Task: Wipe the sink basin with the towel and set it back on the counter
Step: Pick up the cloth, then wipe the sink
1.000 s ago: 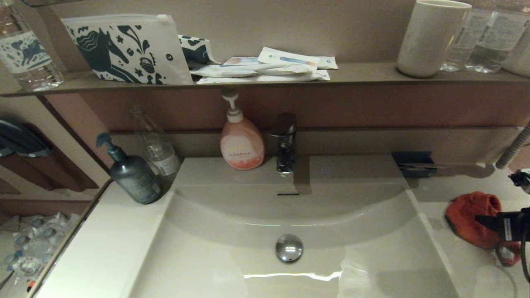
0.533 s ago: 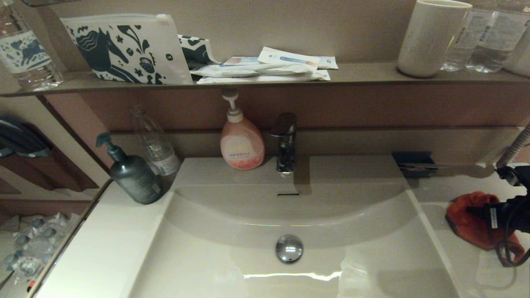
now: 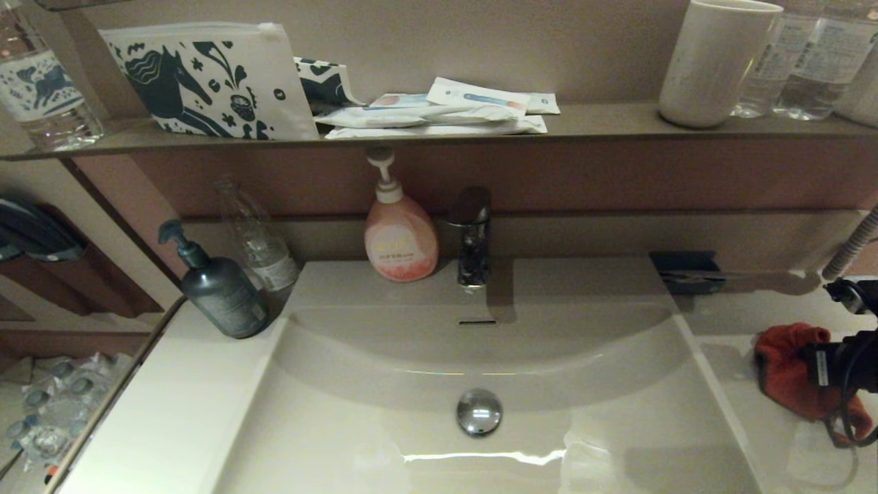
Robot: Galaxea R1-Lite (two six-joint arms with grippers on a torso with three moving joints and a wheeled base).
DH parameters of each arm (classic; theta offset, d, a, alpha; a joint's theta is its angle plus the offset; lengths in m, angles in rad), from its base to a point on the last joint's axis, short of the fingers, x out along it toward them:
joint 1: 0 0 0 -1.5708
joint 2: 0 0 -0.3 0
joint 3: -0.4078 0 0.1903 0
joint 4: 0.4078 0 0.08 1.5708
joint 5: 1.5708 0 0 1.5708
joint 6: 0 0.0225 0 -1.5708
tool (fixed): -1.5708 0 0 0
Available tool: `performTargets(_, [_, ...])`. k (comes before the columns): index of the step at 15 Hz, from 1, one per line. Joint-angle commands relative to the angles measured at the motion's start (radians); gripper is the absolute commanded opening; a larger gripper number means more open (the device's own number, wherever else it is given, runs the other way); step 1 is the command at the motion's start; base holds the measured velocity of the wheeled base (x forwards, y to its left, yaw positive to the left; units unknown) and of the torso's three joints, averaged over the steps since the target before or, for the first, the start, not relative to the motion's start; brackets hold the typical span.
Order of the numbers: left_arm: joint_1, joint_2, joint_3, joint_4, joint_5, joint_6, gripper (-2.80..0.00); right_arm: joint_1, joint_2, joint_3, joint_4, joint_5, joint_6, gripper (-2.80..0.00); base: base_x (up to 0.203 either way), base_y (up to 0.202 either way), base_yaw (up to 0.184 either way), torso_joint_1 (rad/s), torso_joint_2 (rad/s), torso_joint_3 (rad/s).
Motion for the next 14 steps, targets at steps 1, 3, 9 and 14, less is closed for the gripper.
performTargets(1, [0.0, 0.001, 0.0, 0.0, -0.001, 0.001, -2.8, 0.0, -0.086, -0.03, 0.142, 0.011, 0.024, -2.8, 0.0, 0.0, 0.0, 0.0, 0.0, 0.0])
performTargets(3, [0.0, 0.001, 0.0, 0.0, -0.001, 0.001, -2.8, -0.013, -0.156, -0.166, 0.434, 0.08, 0.118, -2.8, 0.0, 0.0, 0.0, 0.0, 0.0, 0.0])
performTargets(9, [0.0, 0.001, 0.0, -0.002, -0.001, 0.001, -2.8, 0.168, -0.414, -0.419, 0.939, 0.24, 0.324, -2.8, 0.0, 0.0, 0.0, 0.0, 0.0, 0.0])
performTargets(14, [0.0, 0.001, 0.0, 0.0, -0.001, 0.001, -2.8, 0.643, -0.42, -0.601, 1.114, 0.116, 0.583, -2.8, 0.0, 0.0, 0.0, 0.0, 0.0, 0.0])
